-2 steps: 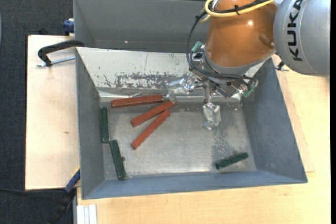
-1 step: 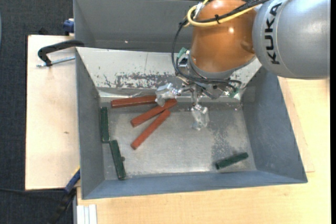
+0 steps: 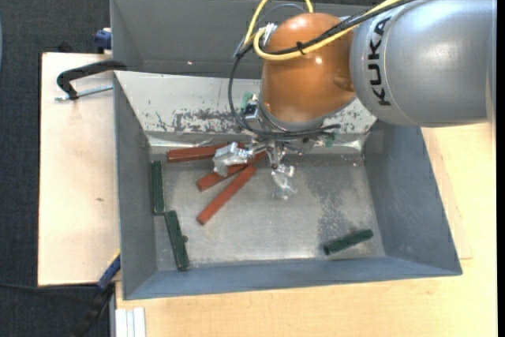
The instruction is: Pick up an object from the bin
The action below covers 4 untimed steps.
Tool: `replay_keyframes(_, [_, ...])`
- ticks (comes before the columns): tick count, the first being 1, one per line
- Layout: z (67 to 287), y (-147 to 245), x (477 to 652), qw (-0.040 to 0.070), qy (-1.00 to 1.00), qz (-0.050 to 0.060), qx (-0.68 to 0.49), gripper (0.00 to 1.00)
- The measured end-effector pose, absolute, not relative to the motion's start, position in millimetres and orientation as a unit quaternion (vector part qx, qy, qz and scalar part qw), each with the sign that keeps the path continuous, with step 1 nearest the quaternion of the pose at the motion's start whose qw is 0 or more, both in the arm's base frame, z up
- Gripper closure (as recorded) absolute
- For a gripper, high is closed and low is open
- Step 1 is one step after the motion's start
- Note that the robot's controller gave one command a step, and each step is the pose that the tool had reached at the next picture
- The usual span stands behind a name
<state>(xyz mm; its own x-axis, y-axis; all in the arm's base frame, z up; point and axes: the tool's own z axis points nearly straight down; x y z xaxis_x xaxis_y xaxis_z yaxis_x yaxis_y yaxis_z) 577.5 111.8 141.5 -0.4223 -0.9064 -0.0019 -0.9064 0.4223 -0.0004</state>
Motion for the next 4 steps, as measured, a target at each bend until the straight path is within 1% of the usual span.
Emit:
replay_keyframes(1, [108.8,152.7,583.2,0.002,0.821,0.000,-0.571,0.00])
replay_keyframes(2, [71.0,117.3,589.9,0.000,0.735,0.001,-0.678,1.00])
replay_keyframes(3, [71.6,117.8,590.0,0.001,0.735,0.001,-0.678,1.00])
replay_keyframes(4, [185.2,109.1,582.3,0.003,0.719,0.000,-0.695,1.00])
